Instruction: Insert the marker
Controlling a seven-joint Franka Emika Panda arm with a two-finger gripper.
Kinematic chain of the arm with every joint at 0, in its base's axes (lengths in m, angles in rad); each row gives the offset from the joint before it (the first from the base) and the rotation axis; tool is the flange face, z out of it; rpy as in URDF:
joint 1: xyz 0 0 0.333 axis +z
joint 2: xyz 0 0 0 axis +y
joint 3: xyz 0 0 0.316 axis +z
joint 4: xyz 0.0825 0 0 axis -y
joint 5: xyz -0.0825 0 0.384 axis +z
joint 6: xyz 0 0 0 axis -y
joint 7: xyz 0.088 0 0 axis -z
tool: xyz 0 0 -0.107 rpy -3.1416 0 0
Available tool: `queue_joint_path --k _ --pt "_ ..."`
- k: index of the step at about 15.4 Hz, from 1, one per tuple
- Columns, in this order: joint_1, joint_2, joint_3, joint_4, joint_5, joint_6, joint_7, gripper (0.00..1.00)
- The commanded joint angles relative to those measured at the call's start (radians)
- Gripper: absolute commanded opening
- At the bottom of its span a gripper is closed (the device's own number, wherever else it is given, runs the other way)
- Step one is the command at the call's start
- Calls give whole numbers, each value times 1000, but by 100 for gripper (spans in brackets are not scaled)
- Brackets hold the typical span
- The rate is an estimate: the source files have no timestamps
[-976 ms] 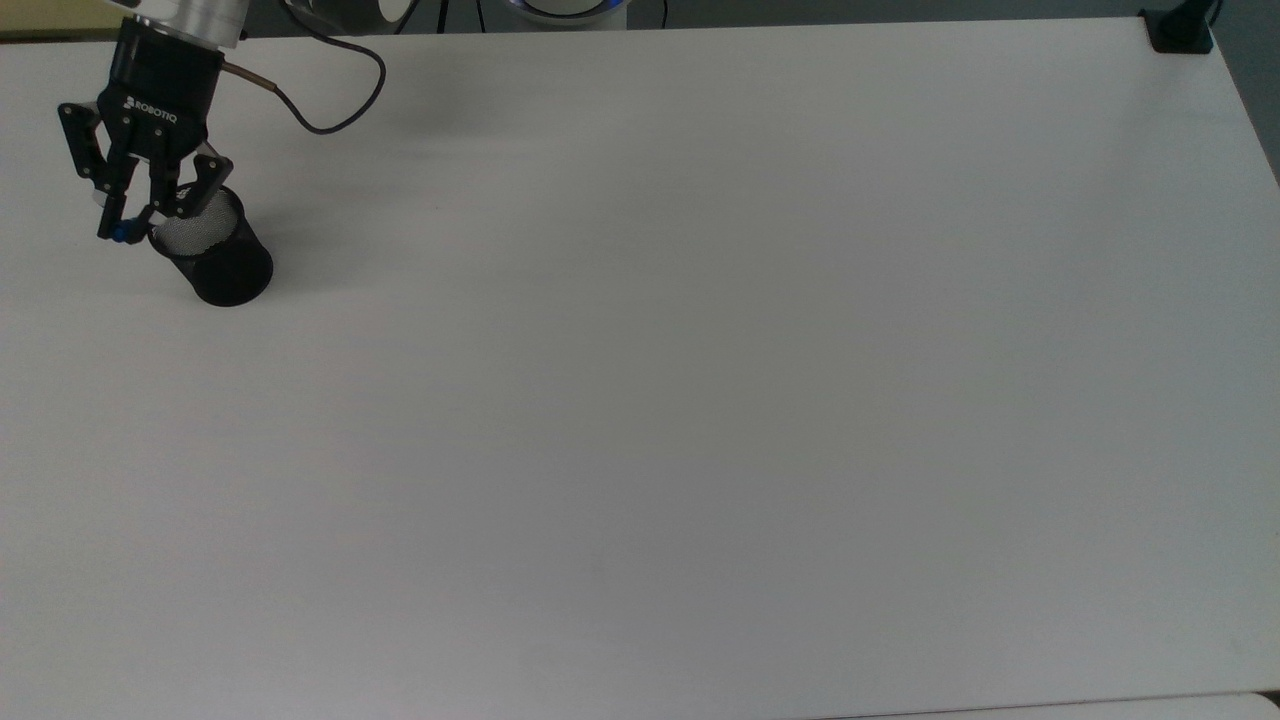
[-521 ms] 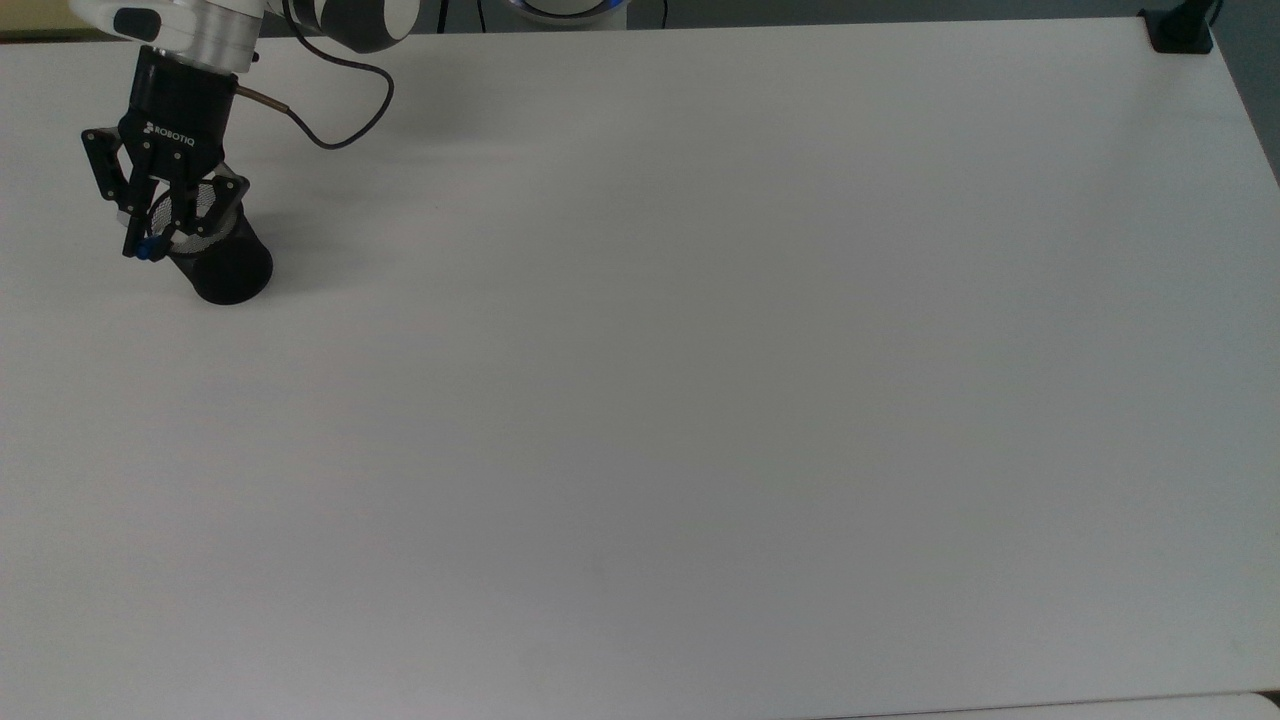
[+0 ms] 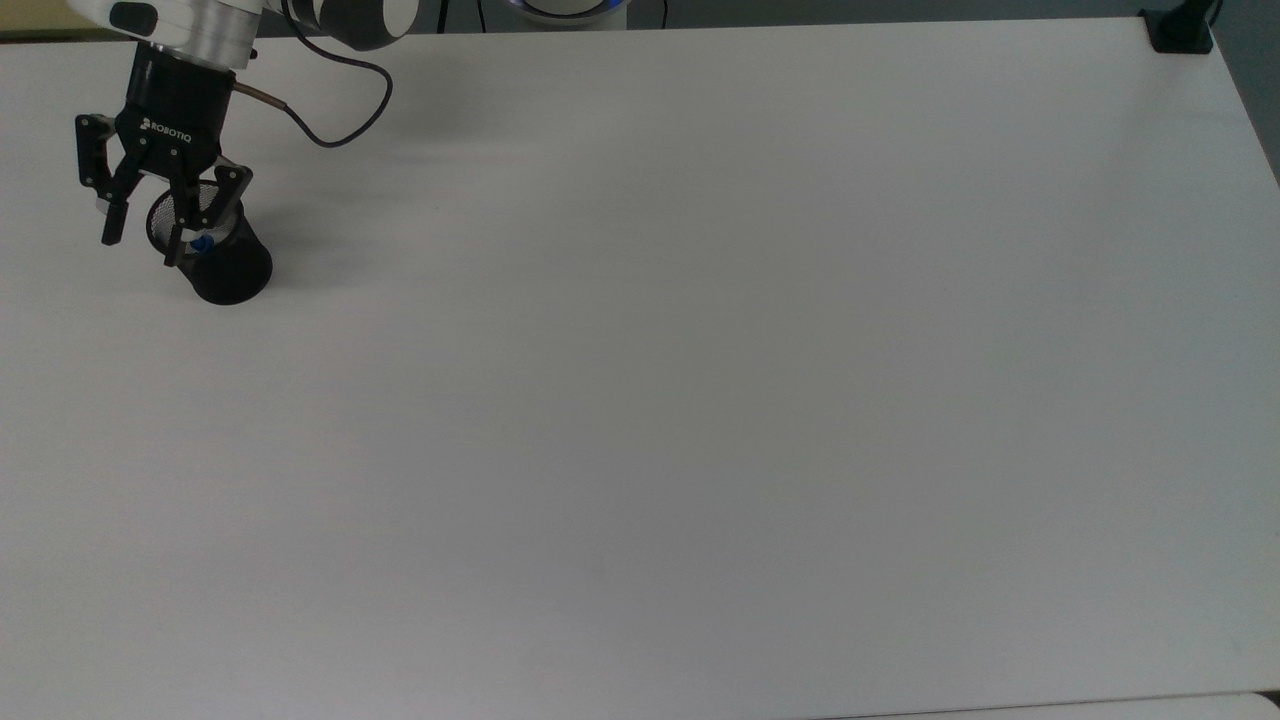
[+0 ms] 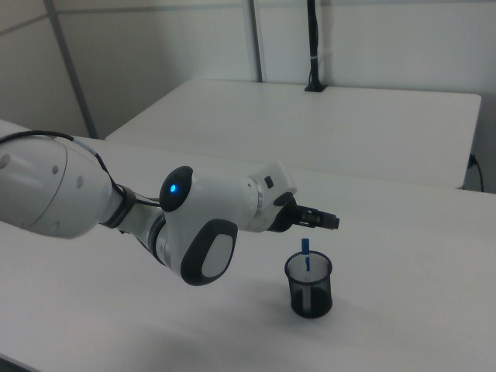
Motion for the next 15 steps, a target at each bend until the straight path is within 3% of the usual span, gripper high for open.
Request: queue_joint_path --k 1,3,6,12,15 --pt "2 -42 -1 -14 12 10 53 86" --pt "3 -65 0 -12 12 0 67 98" --pt "14 -116 8 27 12 -151 68 100" --pt "31 -240 72 205 24 -719 182 100" --pt "95 -248 83 369 28 -1074 290 100"
